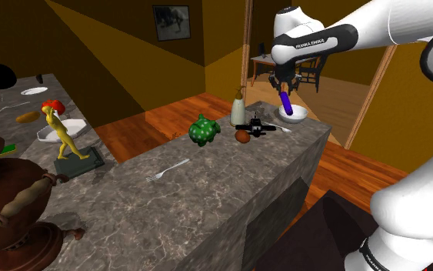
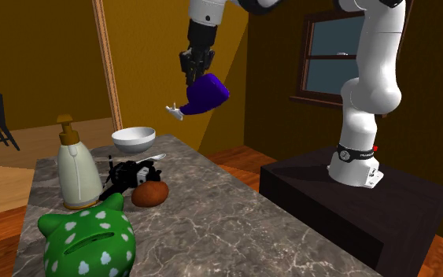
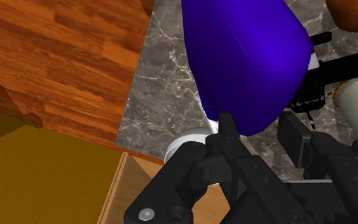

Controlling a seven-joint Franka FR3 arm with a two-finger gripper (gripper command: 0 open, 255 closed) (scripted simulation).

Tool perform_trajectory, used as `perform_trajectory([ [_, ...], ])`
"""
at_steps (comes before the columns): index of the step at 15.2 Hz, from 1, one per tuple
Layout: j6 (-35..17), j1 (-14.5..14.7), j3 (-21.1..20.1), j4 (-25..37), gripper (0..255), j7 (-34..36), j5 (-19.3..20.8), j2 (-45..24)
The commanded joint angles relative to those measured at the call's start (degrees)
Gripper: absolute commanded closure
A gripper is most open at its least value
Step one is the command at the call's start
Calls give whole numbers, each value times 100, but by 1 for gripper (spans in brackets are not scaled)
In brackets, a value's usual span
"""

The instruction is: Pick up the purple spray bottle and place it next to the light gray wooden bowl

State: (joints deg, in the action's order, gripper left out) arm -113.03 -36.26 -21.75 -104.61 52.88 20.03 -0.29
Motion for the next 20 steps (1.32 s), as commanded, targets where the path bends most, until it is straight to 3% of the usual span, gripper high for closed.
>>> perform_trajectory([
  [1,-175,-137,137,59,255,-226,39,-160],
  [11,-734,-694,630,723,255,-1145,156,-1116],
  [20,-881,-1126,946,2040,255,-1980,163,-2372],
])
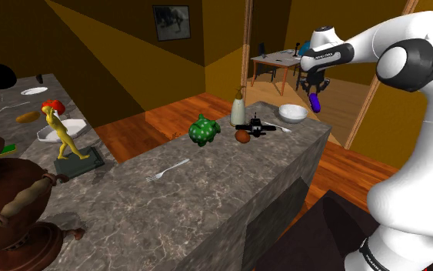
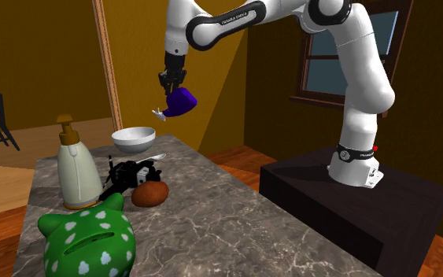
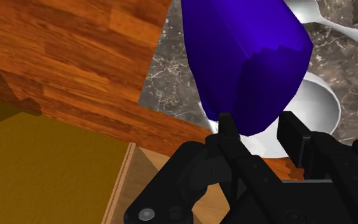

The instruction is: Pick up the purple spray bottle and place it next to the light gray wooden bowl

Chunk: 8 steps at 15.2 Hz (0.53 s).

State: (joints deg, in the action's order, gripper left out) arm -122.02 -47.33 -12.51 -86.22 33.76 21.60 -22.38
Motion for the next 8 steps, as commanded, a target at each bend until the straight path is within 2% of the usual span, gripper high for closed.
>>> perform_trajectory([
  [1,30,-61,49,401,255,-164,0,-329],
  [5,148,-207,137,1298,255,-538,-34,-1028],
  [8,-54,-214,153,1121,255,-476,2,-1059],
])
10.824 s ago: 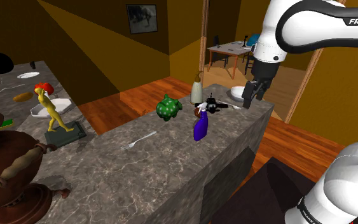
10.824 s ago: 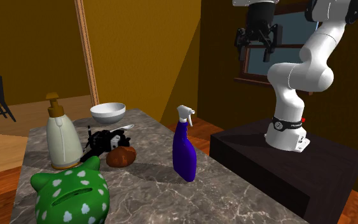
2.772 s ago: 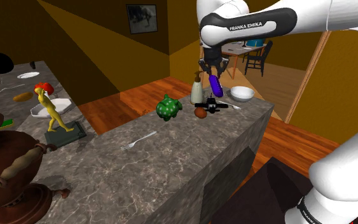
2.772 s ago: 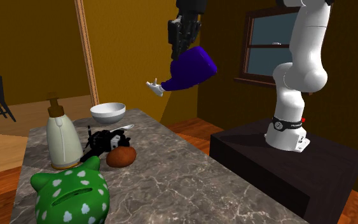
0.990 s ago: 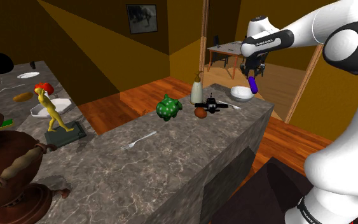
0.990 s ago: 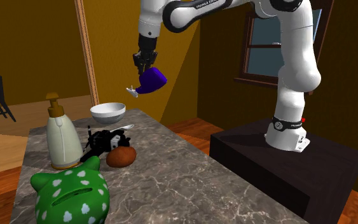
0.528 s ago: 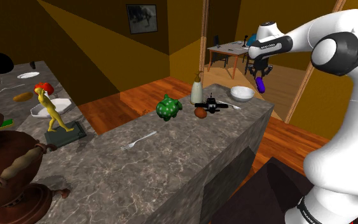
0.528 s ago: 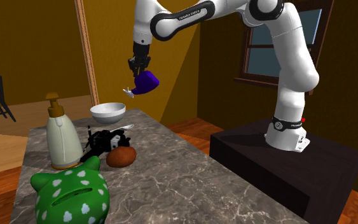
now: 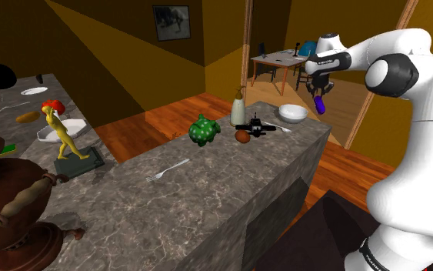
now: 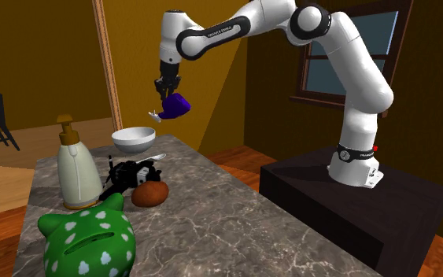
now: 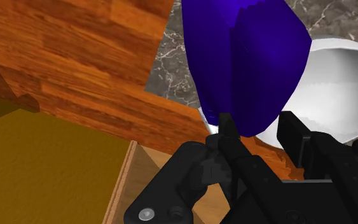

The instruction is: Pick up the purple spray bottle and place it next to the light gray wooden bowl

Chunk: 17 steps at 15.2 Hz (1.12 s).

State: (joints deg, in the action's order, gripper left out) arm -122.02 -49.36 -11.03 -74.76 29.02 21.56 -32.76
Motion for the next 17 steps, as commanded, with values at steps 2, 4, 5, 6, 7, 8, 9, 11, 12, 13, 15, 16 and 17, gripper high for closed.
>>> perform_trajectory([
  [2,-184,-14,18,-132,255,41,32,-49],
  [4,-312,-15,31,-231,255,83,59,-82],
  [5,-375,-15,39,-278,255,104,73,-101],
  [6,-437,-15,46,-323,255,125,87,-120],
  [7,-498,-14,54,-365,255,146,102,-141],
  [8,-559,-13,62,-406,255,167,117,-163],
  [9,-619,-12,70,-445,255,189,132,-186],
  [11,-737,-9,87,-518,255,232,163,-235],
  [12,-795,-7,96,-552,255,253,179,-261],
  [13,-853,-4,106,-585,255,275,195,-288],
  [15,-966,2,125,-644,255,318,227,-346],
  [16,-1022,5,135,-671,255,340,244,-376],
  [17,-1077,9,146,-697,255,362,260,-408],
])
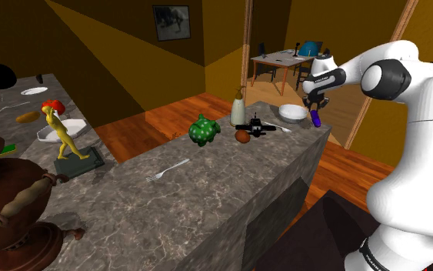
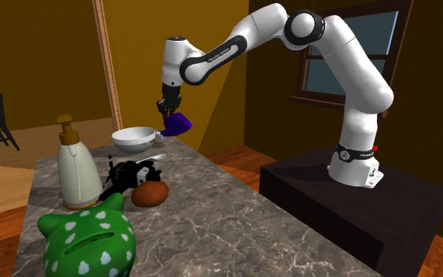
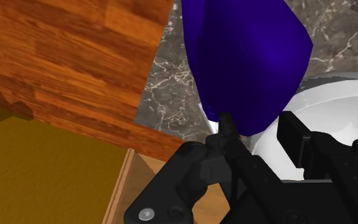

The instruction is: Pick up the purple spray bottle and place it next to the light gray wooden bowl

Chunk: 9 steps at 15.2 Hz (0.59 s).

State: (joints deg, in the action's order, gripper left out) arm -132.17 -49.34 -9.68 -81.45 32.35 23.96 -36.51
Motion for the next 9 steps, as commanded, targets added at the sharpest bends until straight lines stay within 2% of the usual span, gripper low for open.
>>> perform_trajectory([
  [1,-116,11,22,-52,255,50,37,-65],
  [9,-465,43,98,-172,255,196,151,-303],
])
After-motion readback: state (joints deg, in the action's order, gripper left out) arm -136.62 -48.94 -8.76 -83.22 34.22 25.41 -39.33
